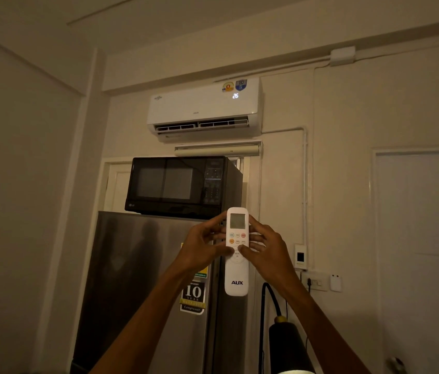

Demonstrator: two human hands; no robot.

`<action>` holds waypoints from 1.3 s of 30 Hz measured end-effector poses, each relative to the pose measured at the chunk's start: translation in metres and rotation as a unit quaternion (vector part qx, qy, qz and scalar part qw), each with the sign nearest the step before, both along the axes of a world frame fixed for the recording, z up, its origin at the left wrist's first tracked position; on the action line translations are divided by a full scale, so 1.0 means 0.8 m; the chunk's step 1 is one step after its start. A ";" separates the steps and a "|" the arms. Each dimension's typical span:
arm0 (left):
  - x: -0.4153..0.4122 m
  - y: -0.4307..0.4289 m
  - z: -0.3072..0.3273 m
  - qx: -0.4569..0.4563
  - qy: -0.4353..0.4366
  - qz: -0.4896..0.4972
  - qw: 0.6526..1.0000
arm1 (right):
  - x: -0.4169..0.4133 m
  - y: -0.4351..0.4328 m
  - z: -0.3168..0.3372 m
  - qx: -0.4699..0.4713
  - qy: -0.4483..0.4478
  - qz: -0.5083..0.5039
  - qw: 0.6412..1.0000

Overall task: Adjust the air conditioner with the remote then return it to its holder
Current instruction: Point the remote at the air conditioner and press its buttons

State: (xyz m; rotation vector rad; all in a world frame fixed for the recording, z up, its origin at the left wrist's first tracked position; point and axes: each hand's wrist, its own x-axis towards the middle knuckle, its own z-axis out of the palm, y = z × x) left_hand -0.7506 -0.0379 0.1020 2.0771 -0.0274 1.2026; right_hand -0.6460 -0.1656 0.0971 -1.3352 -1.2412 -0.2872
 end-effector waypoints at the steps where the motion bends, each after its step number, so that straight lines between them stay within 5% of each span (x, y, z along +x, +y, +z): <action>1: 0.000 0.001 0.000 0.000 -0.001 0.001 1.000 | -0.001 0.000 0.000 0.000 -0.001 -0.001 1.000; 39: 0.009 -0.030 0.014 0.021 -0.013 -0.008 1.000 | 0.010 -0.026 0.014 0.005 -0.046 -0.022 0.999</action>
